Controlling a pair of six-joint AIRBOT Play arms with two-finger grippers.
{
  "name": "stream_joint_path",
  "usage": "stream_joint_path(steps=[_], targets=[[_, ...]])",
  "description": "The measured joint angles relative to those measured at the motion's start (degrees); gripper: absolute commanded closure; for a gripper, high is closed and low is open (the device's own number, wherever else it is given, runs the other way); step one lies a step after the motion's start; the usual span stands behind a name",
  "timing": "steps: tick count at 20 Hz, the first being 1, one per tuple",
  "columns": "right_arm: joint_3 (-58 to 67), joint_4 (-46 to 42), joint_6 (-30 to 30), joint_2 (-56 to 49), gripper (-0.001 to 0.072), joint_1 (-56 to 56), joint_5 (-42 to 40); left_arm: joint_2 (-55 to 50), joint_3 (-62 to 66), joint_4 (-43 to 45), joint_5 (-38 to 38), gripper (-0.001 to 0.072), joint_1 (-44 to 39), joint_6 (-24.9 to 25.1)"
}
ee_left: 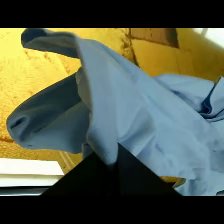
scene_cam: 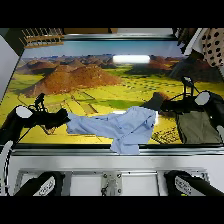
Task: Fold the clothes and pants, and hang the long-sleeved shirts on hangers.
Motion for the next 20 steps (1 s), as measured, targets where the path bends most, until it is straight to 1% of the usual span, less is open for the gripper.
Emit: stream_joint_path(steps=[3,6,7,8,9,10,12,14,20], targets=[[0.0,5.4,-1.3,-8.4,0.0147,-2.1,0.2,-2.1,0.3,0.0,0.0,0.0697,0.0,0.4],[0.0,13.1,-4.8,-14.9,0.0151,-1.9,-0.7,-3.2,0.5,0.0,0.0,0.0697,0.0,0.6],[0.0,15.5,-5.8,-16.2,0.0233,-1.6,-1.4,-3.4,0.5,0.0,0.3,0.0697,0.0,0.6],[0.0,17.4,-6.6,-17.0,0.0418,-1.2,-2.2,-3.5,0.5,0.0,0.5,0.0697,0.0,0.6],[0.1,19.0,-7.3,-17.6,0.0631,-0.8,-3.2,-3.6,0.5,0.0,0.7,0.0697,0.0,0.6],[0.2,20.1,-8.1,-17.7,0.0699,-0.5,-4.0,-3.6,0.5,0.0,0.9,0.0697,0.0,0.6],[1.3,21.3,-10.7,-16.6,0.0699,-0.3,-5.0,-2.8,0.8,0.0,1.4,0.0697,0.7,0.9],[4.2,20.8,-12.6,-13.0,0.0699,-0.5,-5.6,0.0,3.0,0.0,1.8,0.0697,2.6,0.9],[19.9,14.7,-14.9,7.8,0.0700,-3.0,-6.3,17.1,19.4,-0.4,2.5,0.0697,11.9,1.0]])
